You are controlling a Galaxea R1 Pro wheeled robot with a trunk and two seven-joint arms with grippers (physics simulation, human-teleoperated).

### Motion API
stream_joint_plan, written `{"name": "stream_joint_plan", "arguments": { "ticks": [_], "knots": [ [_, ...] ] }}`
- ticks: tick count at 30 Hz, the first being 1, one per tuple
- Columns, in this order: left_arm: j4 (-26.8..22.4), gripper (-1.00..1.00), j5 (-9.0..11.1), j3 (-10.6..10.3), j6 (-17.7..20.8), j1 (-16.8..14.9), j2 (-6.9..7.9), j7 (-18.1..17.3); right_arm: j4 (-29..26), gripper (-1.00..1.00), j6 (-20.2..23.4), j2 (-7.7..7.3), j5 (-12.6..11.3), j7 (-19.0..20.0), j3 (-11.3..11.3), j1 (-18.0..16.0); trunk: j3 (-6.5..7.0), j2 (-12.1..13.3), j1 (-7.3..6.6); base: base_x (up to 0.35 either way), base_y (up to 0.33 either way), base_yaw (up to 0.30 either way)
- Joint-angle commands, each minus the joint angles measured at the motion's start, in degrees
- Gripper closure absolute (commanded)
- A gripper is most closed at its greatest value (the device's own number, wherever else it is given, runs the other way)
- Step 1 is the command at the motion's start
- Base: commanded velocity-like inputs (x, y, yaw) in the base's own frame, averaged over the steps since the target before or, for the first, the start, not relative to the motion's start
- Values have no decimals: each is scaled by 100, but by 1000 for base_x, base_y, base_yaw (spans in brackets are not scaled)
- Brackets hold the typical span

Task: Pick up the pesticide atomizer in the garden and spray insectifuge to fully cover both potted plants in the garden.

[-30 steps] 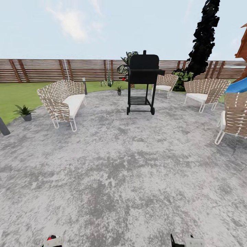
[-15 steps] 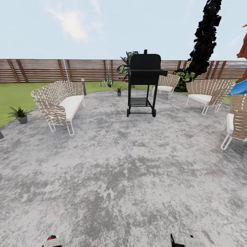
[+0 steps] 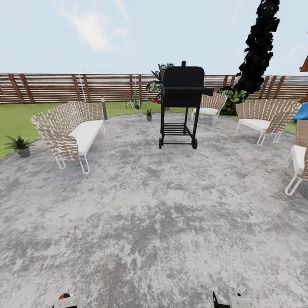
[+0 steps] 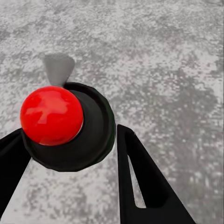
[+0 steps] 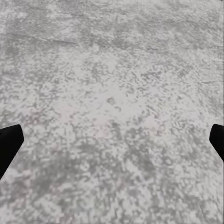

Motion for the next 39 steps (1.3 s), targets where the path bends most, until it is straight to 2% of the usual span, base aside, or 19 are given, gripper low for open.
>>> {"name": "stream_joint_plan", "arguments": {
  "ticks": [1, 14, 39],
  "knots": [
    [5, 100, 12, 1, -19, -4, 0, 2, 3, -100, -15, -1, 4, -18, 5, -2, -5, -2, 2, 339, 0, 154],
    [5, 100, 12, 3, -14, -4, 0, 2, 3, -100, -15, 0, 4, -18, 5, -2, -5, -2, 2, 339, 13, 196],
    [9, 100, 12, 2, -10, -4, 0, -1, 3, -100, -15, -1, 4, -27, -4, -2, -5, -2, 2, 305, 178, 7]
  ]
}}
